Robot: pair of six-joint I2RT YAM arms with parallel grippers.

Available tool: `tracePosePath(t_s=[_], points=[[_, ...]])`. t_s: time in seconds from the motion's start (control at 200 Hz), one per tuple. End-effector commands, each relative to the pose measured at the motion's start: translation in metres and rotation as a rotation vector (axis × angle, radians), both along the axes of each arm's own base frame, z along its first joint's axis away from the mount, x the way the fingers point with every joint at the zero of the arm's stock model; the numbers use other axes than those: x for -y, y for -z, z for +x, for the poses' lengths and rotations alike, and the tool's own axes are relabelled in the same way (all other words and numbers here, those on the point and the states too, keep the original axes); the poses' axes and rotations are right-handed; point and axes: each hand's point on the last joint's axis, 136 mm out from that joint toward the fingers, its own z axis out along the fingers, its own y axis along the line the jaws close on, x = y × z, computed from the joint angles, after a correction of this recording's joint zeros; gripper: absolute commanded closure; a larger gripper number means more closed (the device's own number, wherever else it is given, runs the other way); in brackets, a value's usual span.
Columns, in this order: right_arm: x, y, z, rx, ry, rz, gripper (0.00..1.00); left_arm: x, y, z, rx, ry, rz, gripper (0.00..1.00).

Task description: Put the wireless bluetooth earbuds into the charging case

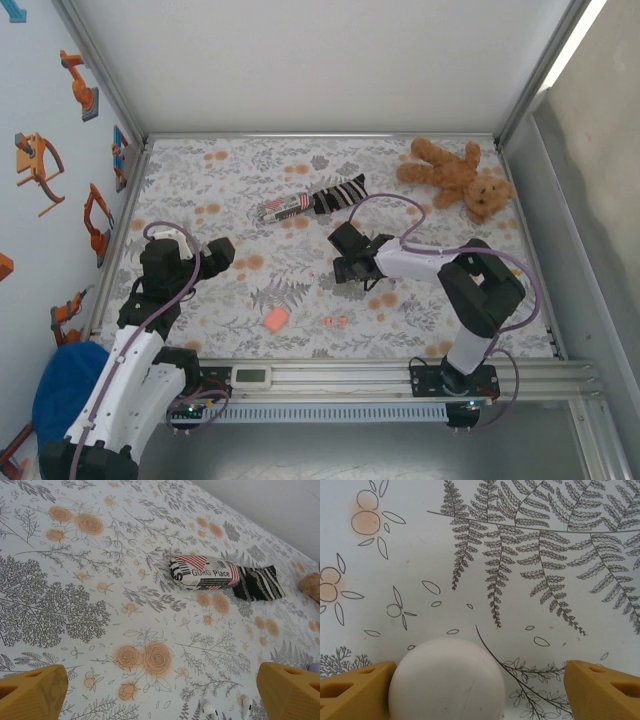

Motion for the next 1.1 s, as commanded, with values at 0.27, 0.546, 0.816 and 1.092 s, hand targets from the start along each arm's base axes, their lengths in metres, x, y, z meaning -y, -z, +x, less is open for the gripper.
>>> tracePosePath(t_s=[0.27,0.546,0.816,1.092], points=[[0.028,0.001,-0.021,-0.008,0.016,-0.065,0.16,0.000,-0.016,0.004,0.037,0.004,0.014,0.04],[0.011,-0.021,-0.024,0.009,-0.107,0.028,0.15,0.001,-0.017,0.005,0.037,0.009,0.014,0.04],[0.007,-0.042,-0.030,-0.050,-0.345,0.060,0.12,0.001,-0.018,0.005,0.037,0.010,0.015,0.04],[0.010,-0.034,-0.024,-0.118,-0.442,-0.007,0.12,0.002,-0.015,0.003,0.031,0.015,0.015,0.04]])
